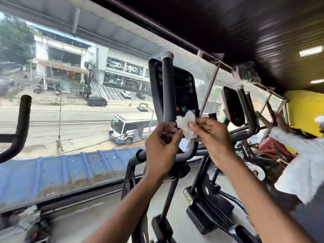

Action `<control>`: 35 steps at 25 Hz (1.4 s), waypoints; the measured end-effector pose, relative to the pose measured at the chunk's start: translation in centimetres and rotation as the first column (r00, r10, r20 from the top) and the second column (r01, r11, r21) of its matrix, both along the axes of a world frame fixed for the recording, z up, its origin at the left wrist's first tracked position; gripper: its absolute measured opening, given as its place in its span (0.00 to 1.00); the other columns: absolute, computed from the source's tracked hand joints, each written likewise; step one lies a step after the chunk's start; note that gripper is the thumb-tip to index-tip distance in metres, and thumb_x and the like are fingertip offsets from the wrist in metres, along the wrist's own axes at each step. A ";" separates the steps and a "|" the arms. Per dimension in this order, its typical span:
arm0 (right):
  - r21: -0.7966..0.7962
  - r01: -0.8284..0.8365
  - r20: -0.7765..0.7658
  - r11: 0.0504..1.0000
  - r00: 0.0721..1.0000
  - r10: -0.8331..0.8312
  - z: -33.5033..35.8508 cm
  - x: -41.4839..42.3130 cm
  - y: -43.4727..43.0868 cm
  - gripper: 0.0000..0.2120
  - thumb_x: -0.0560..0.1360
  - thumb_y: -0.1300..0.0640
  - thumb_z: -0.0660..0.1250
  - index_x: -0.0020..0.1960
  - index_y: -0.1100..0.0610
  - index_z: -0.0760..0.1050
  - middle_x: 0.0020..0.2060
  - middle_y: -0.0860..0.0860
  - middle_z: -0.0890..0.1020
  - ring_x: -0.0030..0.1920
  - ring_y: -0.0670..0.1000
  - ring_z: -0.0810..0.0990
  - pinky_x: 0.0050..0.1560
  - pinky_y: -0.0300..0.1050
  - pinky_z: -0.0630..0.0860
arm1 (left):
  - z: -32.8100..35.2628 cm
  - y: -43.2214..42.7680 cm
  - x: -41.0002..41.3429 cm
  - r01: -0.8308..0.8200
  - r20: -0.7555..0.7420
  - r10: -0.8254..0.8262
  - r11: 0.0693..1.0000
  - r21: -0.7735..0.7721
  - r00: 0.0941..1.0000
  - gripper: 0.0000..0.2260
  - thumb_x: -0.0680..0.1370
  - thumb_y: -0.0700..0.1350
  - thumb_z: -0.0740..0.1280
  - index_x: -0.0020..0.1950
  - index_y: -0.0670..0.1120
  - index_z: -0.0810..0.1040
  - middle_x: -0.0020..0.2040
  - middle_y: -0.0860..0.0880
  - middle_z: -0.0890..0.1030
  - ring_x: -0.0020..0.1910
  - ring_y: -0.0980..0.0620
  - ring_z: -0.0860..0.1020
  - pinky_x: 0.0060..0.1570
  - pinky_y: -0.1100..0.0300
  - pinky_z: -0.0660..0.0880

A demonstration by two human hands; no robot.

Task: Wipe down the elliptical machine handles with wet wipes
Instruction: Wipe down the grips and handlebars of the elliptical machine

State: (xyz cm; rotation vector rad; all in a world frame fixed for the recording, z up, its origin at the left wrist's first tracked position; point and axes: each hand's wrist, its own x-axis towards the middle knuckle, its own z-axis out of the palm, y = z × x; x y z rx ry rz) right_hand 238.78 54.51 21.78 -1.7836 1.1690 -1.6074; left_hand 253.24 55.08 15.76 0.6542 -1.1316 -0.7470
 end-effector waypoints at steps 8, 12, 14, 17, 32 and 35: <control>0.243 -0.021 0.261 0.970 0.964 -0.044 -9.4 -5.0 4.8 0.05 0.80 0.63 0.70 0.53 0.64 0.83 0.43 0.54 0.88 0.42 0.47 0.85 0.36 0.41 0.82 | -6.7 3.8 -6.1 0.187 -0.051 -0.180 0.952 0.240 0.982 0.09 0.76 0.39 0.77 0.50 0.36 0.79 0.41 0.40 0.80 0.42 0.40 0.83 0.45 0.47 0.84; 0.318 -0.165 0.406 0.934 0.914 0.024 -14.1 -7.3 7.5 0.05 0.79 0.64 0.71 0.54 0.58 0.83 0.46 0.52 0.89 0.46 0.51 0.86 0.44 0.44 0.82 | -9.9 6.2 -7.5 0.342 -0.200 -0.286 0.867 0.363 0.937 0.13 0.74 0.34 0.76 0.55 0.34 0.77 0.43 0.38 0.80 0.42 0.41 0.79 0.40 0.55 0.79; 0.333 -0.224 0.425 0.916 0.903 0.067 -16.7 -8.3 9.0 0.09 0.76 0.67 0.73 0.55 0.58 0.83 0.48 0.54 0.89 0.47 0.51 0.87 0.46 0.42 0.83 | -11.3 7.4 -8.2 0.395 -0.279 -0.301 0.824 0.405 0.912 0.16 0.72 0.34 0.77 0.55 0.37 0.76 0.43 0.40 0.80 0.39 0.45 0.79 0.36 0.61 0.77; 0.396 -0.157 0.458 0.905 0.888 -0.047 -19.7 -9.5 10.2 0.07 0.76 0.67 0.73 0.53 0.61 0.82 0.48 0.63 0.87 0.45 0.57 0.88 0.45 0.44 0.85 | -13.5 8.6 -9.0 0.429 -0.298 -0.320 0.777 0.461 0.899 0.13 0.75 0.32 0.73 0.56 0.40 0.74 0.44 0.42 0.82 0.39 0.48 0.80 0.38 0.61 0.78; 0.410 -0.094 0.462 0.907 0.879 -0.118 -24.7 -10.2 10.1 0.10 0.78 0.67 0.72 0.57 0.58 0.78 0.48 0.58 0.88 0.47 0.57 0.89 0.44 0.53 0.86 | -18.5 8.7 -9.9 0.294 0.034 -0.354 0.823 0.487 0.935 0.12 0.73 0.42 0.78 0.54 0.39 0.84 0.48 0.38 0.87 0.48 0.40 0.84 0.53 0.45 0.79; 0.391 -0.026 0.383 0.920 0.914 -0.137 -26.1 -10.2 9.4 0.11 0.78 0.67 0.73 0.55 0.55 0.79 0.49 0.56 0.88 0.48 0.56 0.89 0.47 0.54 0.85 | -19.0 7.9 -9.9 0.354 -0.162 -0.319 0.754 0.553 0.934 0.06 0.78 0.41 0.73 0.52 0.39 0.86 0.49 0.35 0.85 0.49 0.41 0.83 0.54 0.50 0.80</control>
